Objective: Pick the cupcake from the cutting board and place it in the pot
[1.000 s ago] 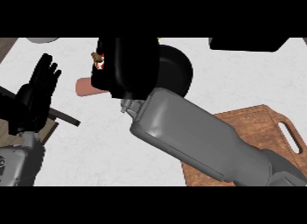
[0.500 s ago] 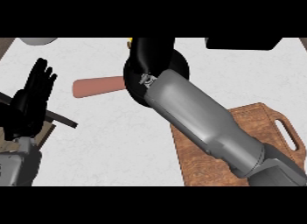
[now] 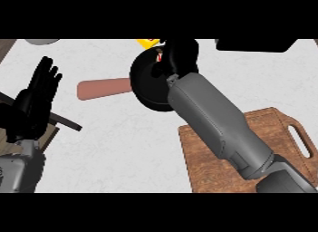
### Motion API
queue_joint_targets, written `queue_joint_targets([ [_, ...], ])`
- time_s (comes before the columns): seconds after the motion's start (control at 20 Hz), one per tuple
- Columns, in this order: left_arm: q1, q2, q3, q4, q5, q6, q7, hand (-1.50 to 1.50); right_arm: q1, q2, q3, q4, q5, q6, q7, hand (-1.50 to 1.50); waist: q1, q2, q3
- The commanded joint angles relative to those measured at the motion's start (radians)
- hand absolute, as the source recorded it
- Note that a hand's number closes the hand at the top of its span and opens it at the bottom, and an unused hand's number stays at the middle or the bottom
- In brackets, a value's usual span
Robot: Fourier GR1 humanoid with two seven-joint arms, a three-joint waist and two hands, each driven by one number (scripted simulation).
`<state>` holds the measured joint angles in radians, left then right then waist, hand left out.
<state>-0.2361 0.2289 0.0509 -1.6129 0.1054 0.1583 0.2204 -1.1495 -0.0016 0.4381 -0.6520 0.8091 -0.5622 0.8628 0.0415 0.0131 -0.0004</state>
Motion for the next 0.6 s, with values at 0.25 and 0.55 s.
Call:
queue_joint_targets([
  [0.25,0.004,-0.009,0.000,-0.005,0.014,-0.020,-0.014,0.00,0.063,0.002,-0.142,-0.024,-0.340,-0.123,-0.361,-1.50,0.025,0.009,0.002],
  [0.55,-0.059,0.000,0.018,-0.001,0.004,0.014,0.052,0.00,0.113,0.002,-0.208,-0.115,-0.514,-0.265,-0.570,-1.50,0.008,0.002,0.002],
])
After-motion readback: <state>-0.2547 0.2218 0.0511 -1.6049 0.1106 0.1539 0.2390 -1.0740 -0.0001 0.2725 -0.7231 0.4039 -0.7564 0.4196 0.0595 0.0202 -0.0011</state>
